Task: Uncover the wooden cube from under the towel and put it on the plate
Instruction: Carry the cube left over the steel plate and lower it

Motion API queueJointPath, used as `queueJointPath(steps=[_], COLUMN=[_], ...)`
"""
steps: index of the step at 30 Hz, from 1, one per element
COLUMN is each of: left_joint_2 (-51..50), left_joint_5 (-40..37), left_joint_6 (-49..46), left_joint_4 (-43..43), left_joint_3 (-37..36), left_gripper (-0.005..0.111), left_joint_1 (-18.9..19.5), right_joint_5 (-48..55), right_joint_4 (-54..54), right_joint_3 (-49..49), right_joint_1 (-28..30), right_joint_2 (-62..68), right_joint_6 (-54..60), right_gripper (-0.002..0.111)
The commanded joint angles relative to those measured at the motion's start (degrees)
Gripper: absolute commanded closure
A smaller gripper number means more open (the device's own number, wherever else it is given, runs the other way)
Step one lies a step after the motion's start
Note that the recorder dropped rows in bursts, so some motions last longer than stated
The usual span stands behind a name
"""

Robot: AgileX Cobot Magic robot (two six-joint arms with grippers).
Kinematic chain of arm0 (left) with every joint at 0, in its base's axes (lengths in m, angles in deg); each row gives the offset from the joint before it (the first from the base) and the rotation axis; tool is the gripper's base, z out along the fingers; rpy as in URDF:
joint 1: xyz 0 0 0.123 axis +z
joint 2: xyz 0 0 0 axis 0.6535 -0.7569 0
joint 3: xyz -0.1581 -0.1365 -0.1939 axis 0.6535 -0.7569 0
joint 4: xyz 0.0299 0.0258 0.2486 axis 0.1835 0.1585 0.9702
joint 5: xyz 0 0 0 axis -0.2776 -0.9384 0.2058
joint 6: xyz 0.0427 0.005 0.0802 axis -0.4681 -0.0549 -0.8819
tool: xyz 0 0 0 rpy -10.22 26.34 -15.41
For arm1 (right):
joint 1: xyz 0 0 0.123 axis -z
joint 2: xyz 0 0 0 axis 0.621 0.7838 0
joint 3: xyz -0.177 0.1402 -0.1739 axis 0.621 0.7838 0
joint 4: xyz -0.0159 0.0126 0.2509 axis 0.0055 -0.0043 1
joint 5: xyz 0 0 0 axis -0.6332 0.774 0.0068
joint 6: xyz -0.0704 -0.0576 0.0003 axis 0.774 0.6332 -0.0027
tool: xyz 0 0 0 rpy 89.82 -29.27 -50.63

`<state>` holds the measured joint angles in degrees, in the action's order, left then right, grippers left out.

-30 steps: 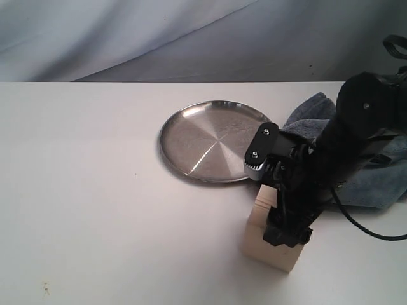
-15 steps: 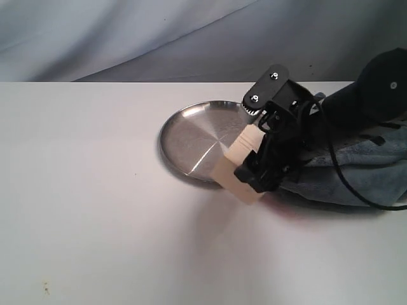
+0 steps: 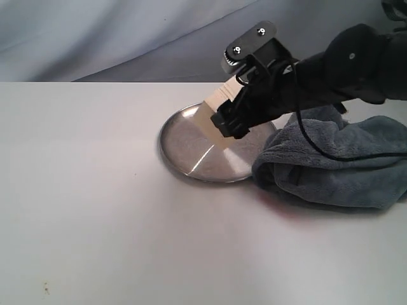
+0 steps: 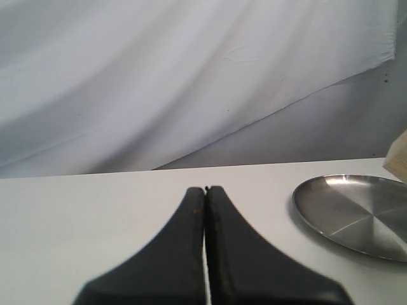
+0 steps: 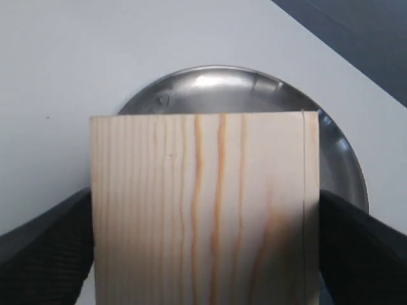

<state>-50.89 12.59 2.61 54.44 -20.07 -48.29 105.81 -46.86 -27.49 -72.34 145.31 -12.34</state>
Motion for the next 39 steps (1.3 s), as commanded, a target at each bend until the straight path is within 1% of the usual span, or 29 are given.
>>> queueJointPath(steps=[1,4,9,12,14,18,21,25,32,39], left_joint_2=[0.2,0.2,0.2,0.2,0.2,0.2,0.2,0.2,0.2,0.2], left_joint_5=[0.6,0.6,0.6,0.6,0.6,0.6,0.6,0.6,0.6,0.6], left_joint_6=[0.0,0.0,0.0,0.0,0.0,0.0,0.0,0.0,0.0,0.0], left_joint_4=[-0.1,-0.1,-0.1,-0.1,-0.1,-0.1,-0.1,-0.1,-0.1,-0.1], left_joint_3=[-0.3,-0.3,-0.3,-0.3,-0.3,-0.3,-0.3,-0.3,-0.3,-0.3], left_gripper=[0.107,0.107,0.107,0.107,0.107,0.107,0.107,0.107,0.107,0.107], left_joint_1=[0.1,0.1,0.1,0.1,0.1,0.1,0.1,0.1,0.1,0.1], right_joint_5=[-1.1,-0.1,0.8,5.6,8.2,13.9,16.3,18.6,18.7,16.2], right_joint_4=[1.6,1.6,1.6,0.6,-4.3,-17.0,-23.0,-25.5,-25.3,-25.4], right_joint_3=[-6.6,-9.5,-14.3,-18.5,-20.7,-24.3,-24.8,-24.8,-24.8,-24.8], right_joint_1=[-0.3,-0.3,-0.2,0.8,1.3,1.3,1.3,1.4,1.4,1.4], right_joint_2=[4.7,8.4,12.6,15.1,16.5,18.3,18.5,18.8,20.4,21.6], right_joint_6=[-0.7,-2.4,-9.5,-14.3,-18.6,-30.9,-35.9,-36.9,-36.9,-36.9], right_gripper=[0.067,0.067,0.067,0.067,0.069,0.072,0.072,0.072,0.072,0.072])
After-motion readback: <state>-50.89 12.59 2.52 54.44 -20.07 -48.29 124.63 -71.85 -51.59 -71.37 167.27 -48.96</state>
